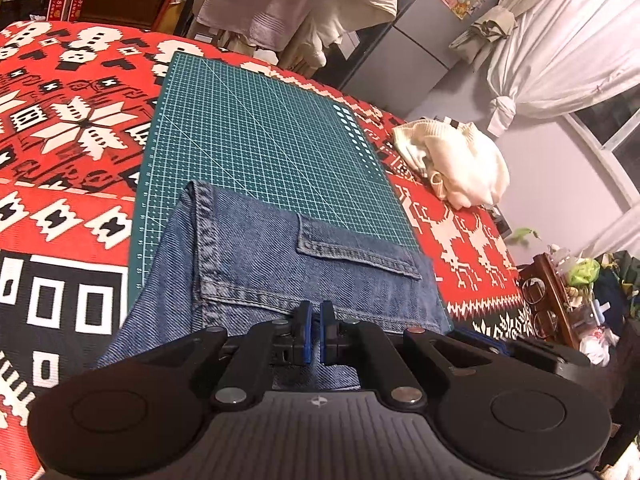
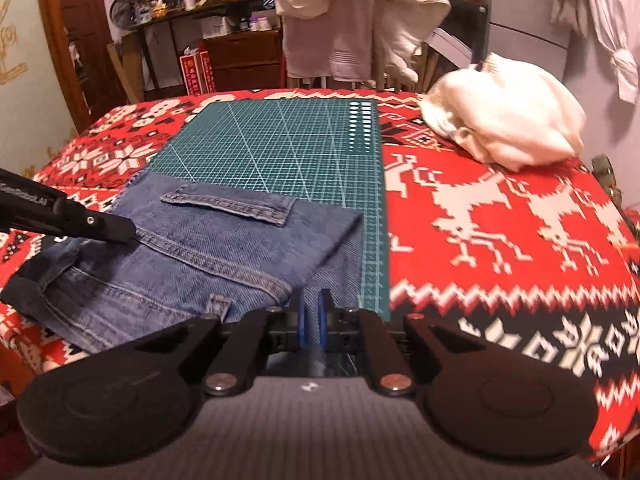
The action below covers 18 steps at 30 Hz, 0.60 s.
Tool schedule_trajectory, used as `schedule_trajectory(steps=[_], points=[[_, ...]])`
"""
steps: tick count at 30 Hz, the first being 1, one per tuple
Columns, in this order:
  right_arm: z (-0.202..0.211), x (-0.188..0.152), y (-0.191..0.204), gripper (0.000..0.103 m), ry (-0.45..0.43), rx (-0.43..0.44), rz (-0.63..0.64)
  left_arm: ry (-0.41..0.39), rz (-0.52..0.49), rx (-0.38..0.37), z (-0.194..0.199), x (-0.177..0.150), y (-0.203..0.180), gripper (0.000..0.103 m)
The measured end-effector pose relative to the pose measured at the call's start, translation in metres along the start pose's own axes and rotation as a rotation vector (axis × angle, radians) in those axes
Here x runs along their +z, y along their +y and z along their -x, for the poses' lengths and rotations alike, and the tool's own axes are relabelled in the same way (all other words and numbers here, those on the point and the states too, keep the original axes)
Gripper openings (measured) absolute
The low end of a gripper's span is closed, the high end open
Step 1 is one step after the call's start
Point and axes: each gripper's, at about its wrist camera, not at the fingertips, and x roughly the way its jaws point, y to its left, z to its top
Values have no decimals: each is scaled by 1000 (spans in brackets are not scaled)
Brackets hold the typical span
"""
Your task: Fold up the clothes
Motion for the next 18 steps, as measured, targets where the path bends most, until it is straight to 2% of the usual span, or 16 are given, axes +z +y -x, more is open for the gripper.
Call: schedule_trajectory(steps=[4, 10, 11, 13, 14, 15, 18], points=[[-11, -2, 5, 8, 5, -20, 37, -2, -48, 19, -1, -4, -6, 3], [2, -11, -3, 9, 42, -5, 3, -9, -125, 56, 2, -9, -12, 3], [6, -11, -4, 11, 45, 1, -7, -9, -135, 62, 3, -10, -14, 6], [18, -8, -3, 18, 31, 24, -26, -16, -156, 69, 10, -13, -18, 20], [23, -4, -1, 23, 19, 37, -28, -21, -166, 72, 13, -14, -21, 30], [27, 0, 3, 33, 13, 47, -24, -26, -176, 74, 17, -15, -23, 35], [28, 11, 18, 38, 11, 87, -4, -27, -218, 99, 24, -20, -34, 43]])
